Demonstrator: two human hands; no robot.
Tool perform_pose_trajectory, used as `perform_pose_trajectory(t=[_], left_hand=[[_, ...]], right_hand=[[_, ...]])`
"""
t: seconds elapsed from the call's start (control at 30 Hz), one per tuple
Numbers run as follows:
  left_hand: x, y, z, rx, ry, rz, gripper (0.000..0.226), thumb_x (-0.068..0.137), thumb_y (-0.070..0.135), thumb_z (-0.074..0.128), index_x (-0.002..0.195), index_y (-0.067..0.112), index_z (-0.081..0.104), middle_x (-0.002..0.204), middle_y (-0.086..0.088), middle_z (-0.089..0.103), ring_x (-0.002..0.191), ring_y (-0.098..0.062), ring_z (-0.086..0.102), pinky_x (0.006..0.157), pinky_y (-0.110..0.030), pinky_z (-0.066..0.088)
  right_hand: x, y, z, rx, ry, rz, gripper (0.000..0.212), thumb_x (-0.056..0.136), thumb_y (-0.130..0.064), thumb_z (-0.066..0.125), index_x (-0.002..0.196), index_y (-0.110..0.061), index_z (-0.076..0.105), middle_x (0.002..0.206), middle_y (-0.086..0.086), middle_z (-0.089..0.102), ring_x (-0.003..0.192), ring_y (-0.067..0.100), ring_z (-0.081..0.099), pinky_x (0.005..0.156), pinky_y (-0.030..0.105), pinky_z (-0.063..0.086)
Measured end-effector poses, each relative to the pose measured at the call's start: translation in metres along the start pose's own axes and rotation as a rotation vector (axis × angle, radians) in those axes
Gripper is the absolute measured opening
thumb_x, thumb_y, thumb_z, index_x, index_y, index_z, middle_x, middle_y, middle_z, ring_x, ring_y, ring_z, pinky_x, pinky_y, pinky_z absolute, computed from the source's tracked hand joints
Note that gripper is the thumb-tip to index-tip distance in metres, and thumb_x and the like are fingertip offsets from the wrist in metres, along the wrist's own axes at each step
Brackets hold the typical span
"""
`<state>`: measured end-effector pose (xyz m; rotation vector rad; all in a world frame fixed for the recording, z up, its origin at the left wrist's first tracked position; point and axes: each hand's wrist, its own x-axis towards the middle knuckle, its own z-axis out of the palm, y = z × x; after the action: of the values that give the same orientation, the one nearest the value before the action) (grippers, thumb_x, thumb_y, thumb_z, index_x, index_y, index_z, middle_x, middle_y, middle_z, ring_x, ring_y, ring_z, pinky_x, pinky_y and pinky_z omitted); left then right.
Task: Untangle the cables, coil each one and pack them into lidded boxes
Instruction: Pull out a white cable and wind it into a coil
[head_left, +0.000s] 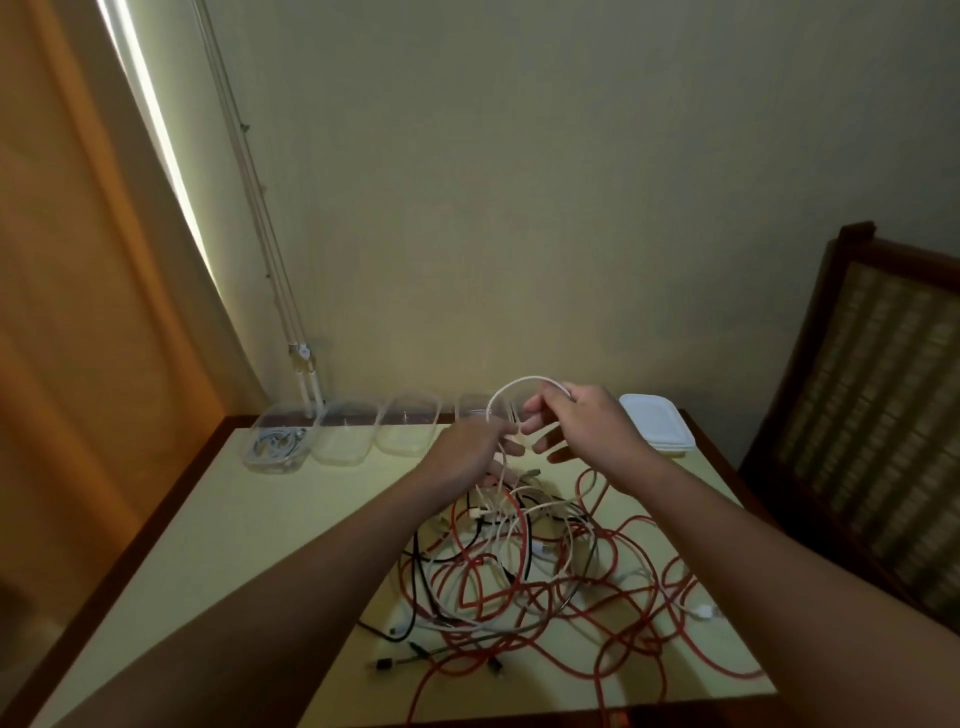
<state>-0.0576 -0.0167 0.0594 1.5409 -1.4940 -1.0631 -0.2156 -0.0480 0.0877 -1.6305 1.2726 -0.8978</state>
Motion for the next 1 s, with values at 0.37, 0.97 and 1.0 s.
perform_pose_trajectory(t=[0.37,0.97,1.0], left_hand=[[0.009,-0.037,0.037,0.497,-0.029,0.290,0.021,0.089,0.040,0.070,0.104,0.028,0.080,0.101,0.007,0.077,0.088,-0.006,0.068,0.080,-0.028,0.053],[0.012,-0.017,0.034,0.554,-0.110,0.248,0.025,0.094,0.039,0.066,0.100,0.019,0.080,0.093,0.000,0.077,0.074,-0.005,0.066,0.065,-0.024,0.046],[0.013,-0.015,0.034,0.552,-0.089,0.258,0.026,0.095,0.039,0.065,0.094,0.018,0.081,0.084,0.002,0.076,0.065,-0.002,0.062,0.061,-0.022,0.042]], right_hand=[[0.005,-0.030,-0.017,-0.001,0.013,0.010,0.043,0.108,-0.037,0.038,0.097,-0.012,0.071,0.090,0.005,0.077,0.072,0.021,0.064,0.065,0.032,0.046],[-0.001,-0.037,-0.056,0.171,-0.024,0.089,0.055,0.109,-0.047,0.031,0.105,-0.009,0.070,0.090,0.008,0.078,0.073,0.026,0.064,0.068,0.036,0.047],[-0.001,-0.035,-0.059,0.155,-0.040,0.087,0.054,0.107,-0.050,0.033,0.107,-0.011,0.070,0.093,0.007,0.078,0.076,0.026,0.064,0.070,0.037,0.047]])
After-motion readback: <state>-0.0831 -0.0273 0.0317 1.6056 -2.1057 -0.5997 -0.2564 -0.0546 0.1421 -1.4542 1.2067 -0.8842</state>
